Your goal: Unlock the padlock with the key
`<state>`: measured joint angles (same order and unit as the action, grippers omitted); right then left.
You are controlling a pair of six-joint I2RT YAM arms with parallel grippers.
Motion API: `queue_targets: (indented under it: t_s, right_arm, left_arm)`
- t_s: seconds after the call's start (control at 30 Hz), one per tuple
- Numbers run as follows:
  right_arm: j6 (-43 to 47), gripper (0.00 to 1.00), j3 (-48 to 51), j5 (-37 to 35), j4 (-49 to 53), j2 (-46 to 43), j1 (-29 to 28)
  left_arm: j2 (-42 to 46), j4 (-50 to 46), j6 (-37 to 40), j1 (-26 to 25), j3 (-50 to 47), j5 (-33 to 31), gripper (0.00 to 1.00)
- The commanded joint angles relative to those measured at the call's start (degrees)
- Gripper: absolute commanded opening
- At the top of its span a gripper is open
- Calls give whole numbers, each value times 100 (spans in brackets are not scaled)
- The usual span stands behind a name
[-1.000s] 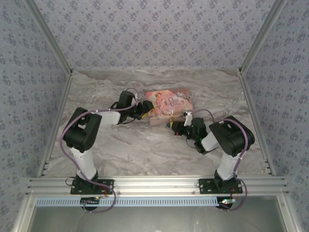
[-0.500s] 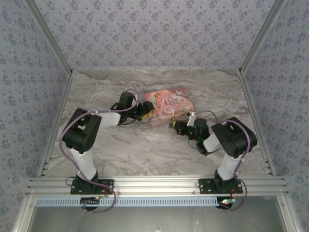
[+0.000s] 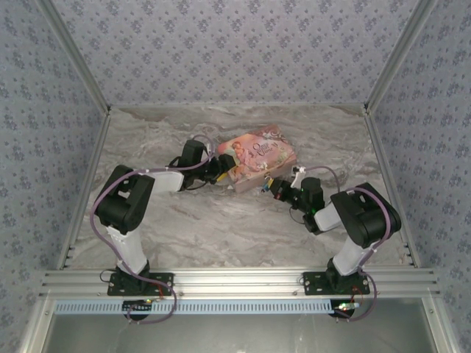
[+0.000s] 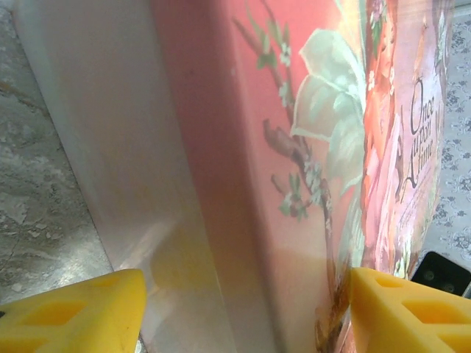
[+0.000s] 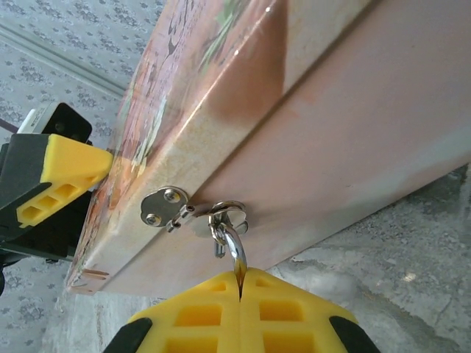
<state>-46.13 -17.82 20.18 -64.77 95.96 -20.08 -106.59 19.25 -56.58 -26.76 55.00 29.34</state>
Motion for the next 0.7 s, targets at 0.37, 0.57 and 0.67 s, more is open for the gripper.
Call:
queue_targets:
  t_s: [0.37,0.57,0.67]
  right_arm:
    - [-143,0,-271,-167,-252,322,162]
    - [310,18,-14,-70,-711,386,213]
    - [561,38,0,309,-881,378,268]
  left_arm:
    - [-179,-1002,189,31,-190,-322,69]
    - [-107,-1046,200,31,-192,-342,68]
    - [-94,-1055,208,31,-185,-341,68]
